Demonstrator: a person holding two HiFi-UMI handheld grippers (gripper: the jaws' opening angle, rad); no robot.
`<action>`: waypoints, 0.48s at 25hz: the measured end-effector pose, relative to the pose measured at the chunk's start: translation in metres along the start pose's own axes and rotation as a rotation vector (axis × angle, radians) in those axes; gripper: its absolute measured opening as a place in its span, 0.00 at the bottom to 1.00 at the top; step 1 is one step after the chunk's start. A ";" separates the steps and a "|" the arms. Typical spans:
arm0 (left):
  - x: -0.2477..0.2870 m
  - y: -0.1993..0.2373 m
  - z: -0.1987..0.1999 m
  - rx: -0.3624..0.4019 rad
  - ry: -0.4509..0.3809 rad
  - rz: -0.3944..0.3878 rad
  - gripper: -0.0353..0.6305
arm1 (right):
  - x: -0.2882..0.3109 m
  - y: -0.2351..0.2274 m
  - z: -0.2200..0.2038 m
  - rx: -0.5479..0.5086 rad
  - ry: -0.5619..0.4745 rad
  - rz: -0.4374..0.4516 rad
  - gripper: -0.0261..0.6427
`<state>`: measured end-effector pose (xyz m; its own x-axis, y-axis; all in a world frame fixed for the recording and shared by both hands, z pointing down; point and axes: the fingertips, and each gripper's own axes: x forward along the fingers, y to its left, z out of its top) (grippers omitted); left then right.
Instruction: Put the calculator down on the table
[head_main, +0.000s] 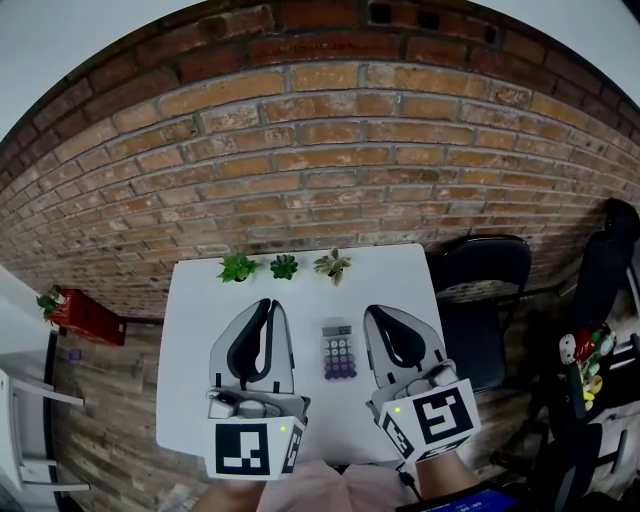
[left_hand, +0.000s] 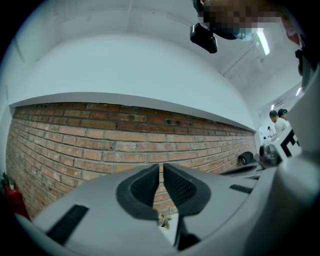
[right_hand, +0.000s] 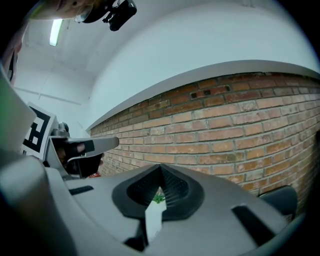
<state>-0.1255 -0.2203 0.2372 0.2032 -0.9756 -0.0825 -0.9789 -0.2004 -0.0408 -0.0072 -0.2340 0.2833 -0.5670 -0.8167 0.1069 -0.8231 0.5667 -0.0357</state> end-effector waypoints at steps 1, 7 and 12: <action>0.000 -0.001 -0.001 0.000 0.002 -0.003 0.10 | 0.000 0.000 0.000 0.001 0.001 -0.001 0.04; 0.000 -0.006 -0.005 0.001 0.013 -0.022 0.10 | -0.002 -0.001 -0.003 0.000 0.010 -0.008 0.04; 0.000 -0.007 -0.007 0.004 0.020 -0.031 0.10 | -0.003 0.000 -0.002 0.001 0.006 -0.013 0.04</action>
<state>-0.1186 -0.2192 0.2442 0.2330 -0.9705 -0.0614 -0.9719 -0.2304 -0.0475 -0.0052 -0.2318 0.2846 -0.5564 -0.8232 0.1129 -0.8302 0.5563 -0.0350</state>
